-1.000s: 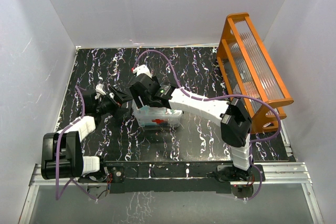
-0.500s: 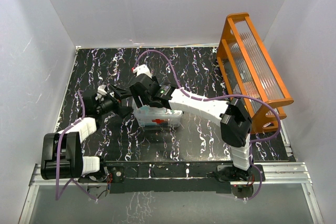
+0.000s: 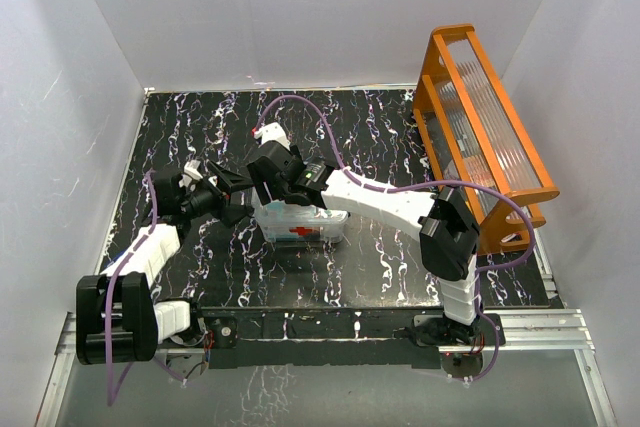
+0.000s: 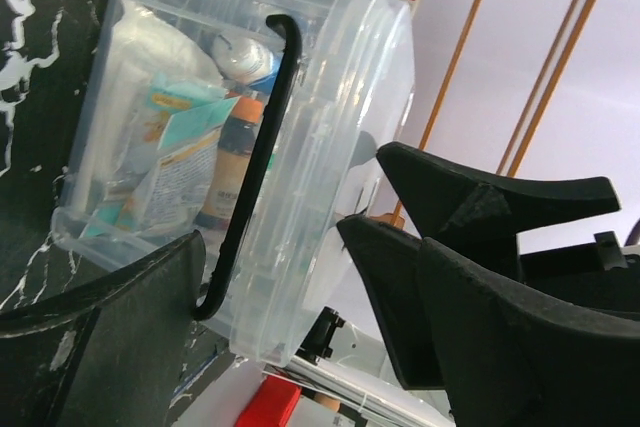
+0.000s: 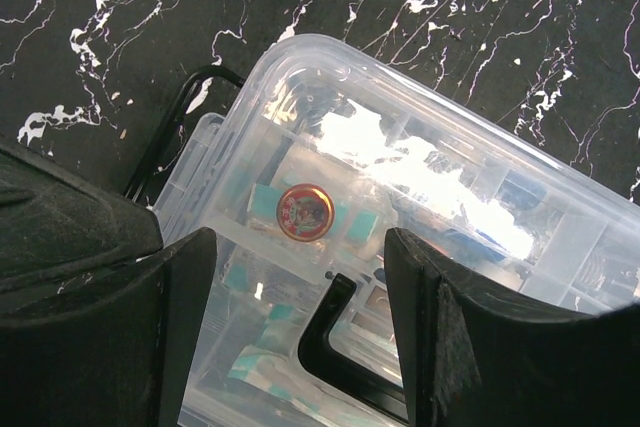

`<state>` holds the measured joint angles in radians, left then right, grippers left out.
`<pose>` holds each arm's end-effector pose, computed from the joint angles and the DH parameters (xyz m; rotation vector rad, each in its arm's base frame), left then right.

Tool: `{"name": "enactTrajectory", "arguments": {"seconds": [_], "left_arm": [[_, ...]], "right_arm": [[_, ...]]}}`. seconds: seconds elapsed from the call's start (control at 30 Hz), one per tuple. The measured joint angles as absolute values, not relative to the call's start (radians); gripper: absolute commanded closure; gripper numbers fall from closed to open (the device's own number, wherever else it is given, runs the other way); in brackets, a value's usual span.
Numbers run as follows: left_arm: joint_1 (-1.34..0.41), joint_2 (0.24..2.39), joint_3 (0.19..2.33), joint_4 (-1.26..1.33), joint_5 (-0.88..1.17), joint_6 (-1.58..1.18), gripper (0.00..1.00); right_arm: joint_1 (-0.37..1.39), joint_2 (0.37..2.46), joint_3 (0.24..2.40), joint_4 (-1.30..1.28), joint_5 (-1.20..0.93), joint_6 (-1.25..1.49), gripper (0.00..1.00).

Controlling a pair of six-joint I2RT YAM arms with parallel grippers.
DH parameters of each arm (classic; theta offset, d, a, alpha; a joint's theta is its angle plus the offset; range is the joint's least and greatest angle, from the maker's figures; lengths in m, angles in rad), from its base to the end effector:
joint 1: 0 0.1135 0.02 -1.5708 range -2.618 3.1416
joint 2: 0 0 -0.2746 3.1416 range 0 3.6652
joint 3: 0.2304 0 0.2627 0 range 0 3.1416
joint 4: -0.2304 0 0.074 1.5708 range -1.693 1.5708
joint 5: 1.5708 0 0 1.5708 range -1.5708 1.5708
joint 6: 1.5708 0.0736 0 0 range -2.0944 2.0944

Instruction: Organize the medicine kit

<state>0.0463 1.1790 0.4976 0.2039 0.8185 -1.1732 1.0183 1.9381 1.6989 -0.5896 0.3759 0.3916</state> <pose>0.2642 -0.0416 0.1957 -0.7716 2.1028 -1.4980 0.2736 0.3923 0.2625 -0.5550 2.2730 0.2502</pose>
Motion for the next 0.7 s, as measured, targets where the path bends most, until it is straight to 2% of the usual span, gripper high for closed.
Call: {"name": "enactTrajectory", "arguments": {"seconds": [0.23, 0.5, 0.7], "left_arm": [[0.046, 1.145, 0.551, 0.025, 0.788, -1.046, 0.34], [0.041, 1.136, 0.616, -0.122, 0.782, -0.92, 0.38], [-0.003, 1.142, 0.662, -0.159, 0.765, -0.853, 0.5]], "right_arm": [[1.018, 1.938, 1.697, -0.581, 0.376, 0.393, 0.37], [1.018, 1.938, 1.693, -0.571, 0.375, 0.394, 0.38], [1.018, 1.938, 1.693, -0.571, 0.374, 0.395, 0.39]]}}
